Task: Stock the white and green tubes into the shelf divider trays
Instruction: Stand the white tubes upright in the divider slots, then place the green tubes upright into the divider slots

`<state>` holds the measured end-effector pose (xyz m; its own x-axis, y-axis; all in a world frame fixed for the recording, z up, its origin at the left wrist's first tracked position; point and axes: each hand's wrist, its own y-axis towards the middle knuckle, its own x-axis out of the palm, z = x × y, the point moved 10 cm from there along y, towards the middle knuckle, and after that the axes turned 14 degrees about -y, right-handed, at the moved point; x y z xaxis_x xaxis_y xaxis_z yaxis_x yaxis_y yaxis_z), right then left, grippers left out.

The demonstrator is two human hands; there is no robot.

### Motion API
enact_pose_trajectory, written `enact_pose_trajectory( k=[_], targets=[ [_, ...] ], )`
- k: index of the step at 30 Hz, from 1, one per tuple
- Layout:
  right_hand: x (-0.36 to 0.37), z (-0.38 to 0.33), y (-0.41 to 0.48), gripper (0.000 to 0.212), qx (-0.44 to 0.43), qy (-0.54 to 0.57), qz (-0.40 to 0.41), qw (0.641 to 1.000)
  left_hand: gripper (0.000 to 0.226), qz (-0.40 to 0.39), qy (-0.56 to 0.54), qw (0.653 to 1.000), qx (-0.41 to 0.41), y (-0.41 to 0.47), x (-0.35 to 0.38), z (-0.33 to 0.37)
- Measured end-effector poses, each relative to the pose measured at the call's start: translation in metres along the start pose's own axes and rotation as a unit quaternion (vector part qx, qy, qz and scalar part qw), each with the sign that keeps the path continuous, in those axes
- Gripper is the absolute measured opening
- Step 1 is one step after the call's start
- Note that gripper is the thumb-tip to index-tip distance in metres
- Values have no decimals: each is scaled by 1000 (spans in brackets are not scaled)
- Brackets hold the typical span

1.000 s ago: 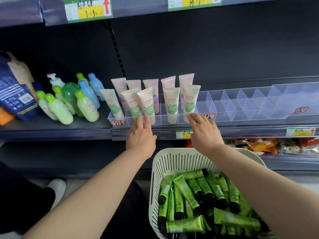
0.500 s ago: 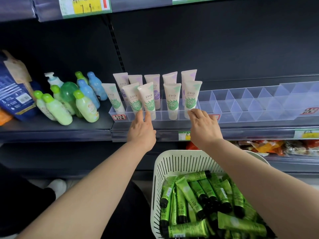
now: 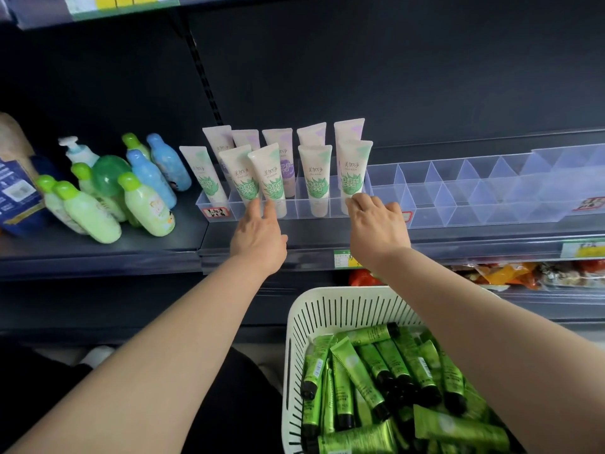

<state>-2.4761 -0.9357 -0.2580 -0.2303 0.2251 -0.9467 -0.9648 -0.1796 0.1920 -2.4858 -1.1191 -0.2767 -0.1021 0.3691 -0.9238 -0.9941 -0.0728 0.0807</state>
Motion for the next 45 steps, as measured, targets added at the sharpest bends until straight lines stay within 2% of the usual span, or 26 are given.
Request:
enact_pose_trajectory(
  k=[7, 11, 13, 16, 20, 23, 25, 27, 30, 33, 36, 39, 43, 45],
  targets=[
    [5, 6, -1, 60, 3, 58, 1, 998, 76, -13, 8, 1000, -6, 8, 3, -2],
    [5, 45, -20, 58, 66, 65, 44, 995, 70, -10, -28, 999, -36, 5, 2, 4],
    [18, 71, -30, 60, 108, 52, 26, 992, 61, 8, -52, 999, -11, -2, 0, 20],
    [36, 103, -41, 62, 134, 39, -33, 990, 58, 2, -74, 995, 70, -17, 7, 59],
    [28, 111, -40, 48, 103, 60, -24, 993, 59, -43, -89, 988, 119, -32, 21, 100],
    [21, 101, -41, 52, 50, 130, -15, 990, 60, -54, -95, 985, 136, -39, 25, 122],
    [9, 102, -52, 56, 40, 150, 36, 987, 58, -39, -105, 983, 144, -44, 22, 133],
    [-2, 108, -72, 50, 37, 157, 118, 980, 51, -15, -118, 980, 161, -50, 17, 143],
    [5, 109, -93, 36, -32, 179, 152, 971, 36, -1, -146, 970, 193, -60, 23, 157],
    [24, 116, -98, 33, -69, 194, 127, 970, 27, 11, -185, 952, 244, -70, 33, 165],
    [36, 126, -96, 37, -83, 191, 104, 973, 30, 12, -210, 925, 316, -75, 40, 177],
    [62, 134, -95, 33, -66, 154, 12, 986, 30, -15, -184, 925, 333, -66, 45, 197],
    [112, 157, -120, 48, 6, 99, -124, 987, 29, -106, -129, 912, 375, -85, 74, 216],
    [127, 156, -132, 53, 22, 90, -159, 983, 31, -172, -58, 924, 335, -97, 104, 209]
  ],
)
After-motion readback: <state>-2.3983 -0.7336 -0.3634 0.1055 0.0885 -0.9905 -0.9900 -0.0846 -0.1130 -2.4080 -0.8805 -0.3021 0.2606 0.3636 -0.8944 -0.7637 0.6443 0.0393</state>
